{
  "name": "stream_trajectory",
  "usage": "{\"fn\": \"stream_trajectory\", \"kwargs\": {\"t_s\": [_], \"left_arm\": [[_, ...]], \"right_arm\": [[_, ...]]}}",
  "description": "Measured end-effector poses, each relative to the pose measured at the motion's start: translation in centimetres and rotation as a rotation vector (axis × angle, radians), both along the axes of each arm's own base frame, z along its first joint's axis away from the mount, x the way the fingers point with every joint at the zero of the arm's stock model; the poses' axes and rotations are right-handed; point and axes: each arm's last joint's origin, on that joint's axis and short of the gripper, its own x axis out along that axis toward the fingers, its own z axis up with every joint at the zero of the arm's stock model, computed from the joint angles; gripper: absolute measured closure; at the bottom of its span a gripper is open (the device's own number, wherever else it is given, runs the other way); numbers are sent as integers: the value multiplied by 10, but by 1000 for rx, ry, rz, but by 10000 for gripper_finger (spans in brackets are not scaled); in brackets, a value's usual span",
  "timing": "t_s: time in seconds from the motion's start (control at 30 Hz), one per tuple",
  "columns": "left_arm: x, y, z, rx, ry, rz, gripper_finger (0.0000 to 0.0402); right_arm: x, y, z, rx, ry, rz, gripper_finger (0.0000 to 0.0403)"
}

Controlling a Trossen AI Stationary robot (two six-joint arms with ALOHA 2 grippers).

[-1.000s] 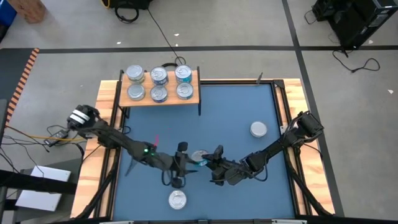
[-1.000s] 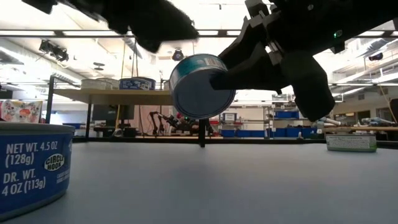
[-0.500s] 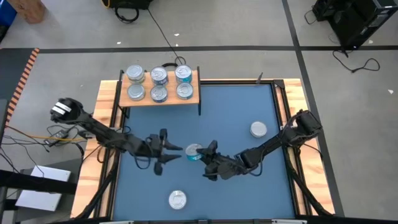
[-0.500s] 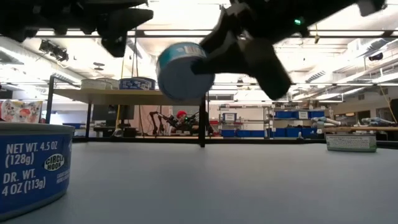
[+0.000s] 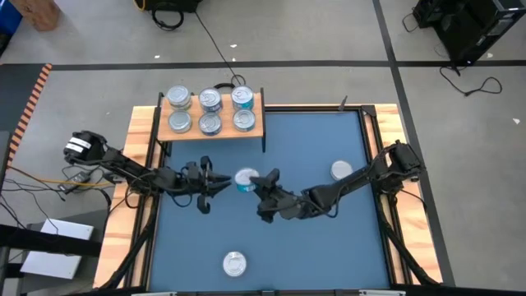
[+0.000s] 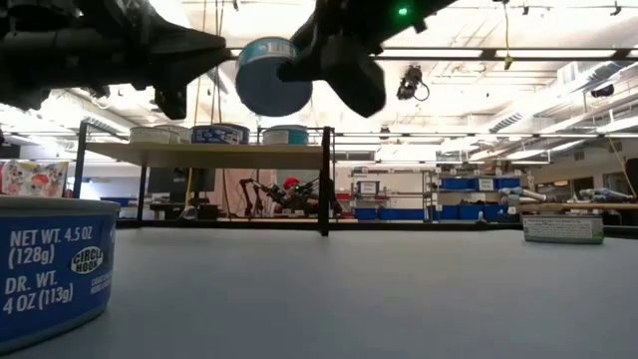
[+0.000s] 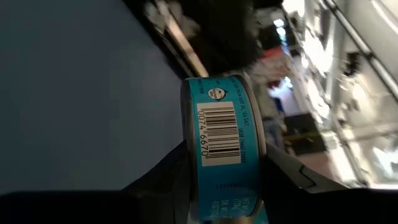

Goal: Stack canned seafood by type on shelf
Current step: Stack the yellow blue tuna can on top of the yellow blue tuna can on the shelf

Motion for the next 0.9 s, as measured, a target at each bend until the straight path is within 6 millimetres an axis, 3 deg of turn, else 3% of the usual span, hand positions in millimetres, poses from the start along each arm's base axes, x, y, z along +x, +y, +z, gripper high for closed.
{"fn": "stream_trajectory", "kwargs": {"t_s": [0.2,0.4,0.9], "left_arm": [[0,6,2,6,-17,-8,364],[2,17,-3,18,35,54,394],[4,21,-7,16,70,-20,397]], "right_arm": [[14,-28,19,-89,-27,-83,256],[24,-69,32,-192,-7,-138,255],[27,-157,30,-217,51,-127,255]]}}
